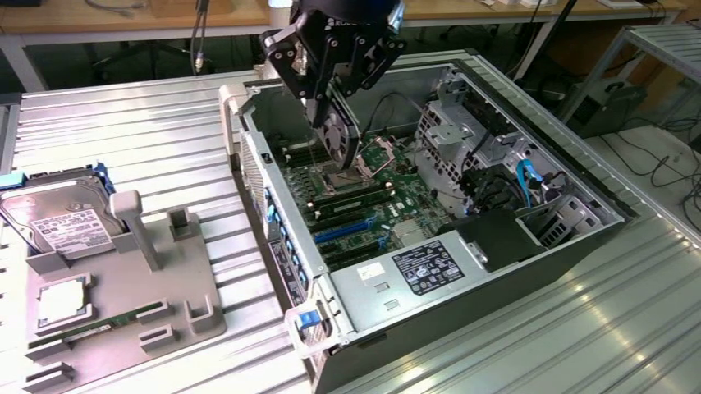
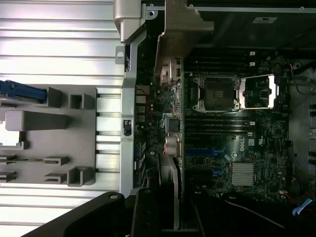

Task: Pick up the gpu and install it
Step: 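Pick up the gpu and move the gpu toward the slot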

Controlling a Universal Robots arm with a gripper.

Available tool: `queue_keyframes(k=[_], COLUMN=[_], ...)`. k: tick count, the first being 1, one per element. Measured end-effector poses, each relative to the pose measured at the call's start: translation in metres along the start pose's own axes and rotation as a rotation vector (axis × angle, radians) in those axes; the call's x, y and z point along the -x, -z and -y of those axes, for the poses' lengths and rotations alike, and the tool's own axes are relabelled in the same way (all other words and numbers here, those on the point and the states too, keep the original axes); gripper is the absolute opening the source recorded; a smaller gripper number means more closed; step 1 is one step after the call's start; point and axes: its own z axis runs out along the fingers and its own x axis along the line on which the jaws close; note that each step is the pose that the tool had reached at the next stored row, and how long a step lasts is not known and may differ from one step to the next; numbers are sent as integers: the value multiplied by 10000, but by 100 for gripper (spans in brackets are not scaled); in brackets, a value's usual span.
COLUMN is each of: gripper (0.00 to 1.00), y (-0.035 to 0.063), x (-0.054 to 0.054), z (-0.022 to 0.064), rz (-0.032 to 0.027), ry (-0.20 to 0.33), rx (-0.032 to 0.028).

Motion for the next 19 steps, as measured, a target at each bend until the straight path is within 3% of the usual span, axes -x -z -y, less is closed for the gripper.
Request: queue_keyframes(k=[19], gripper=[28], y=[-6], x=[260], z=[7], rz=[18], ry=[0], rx=[-1])
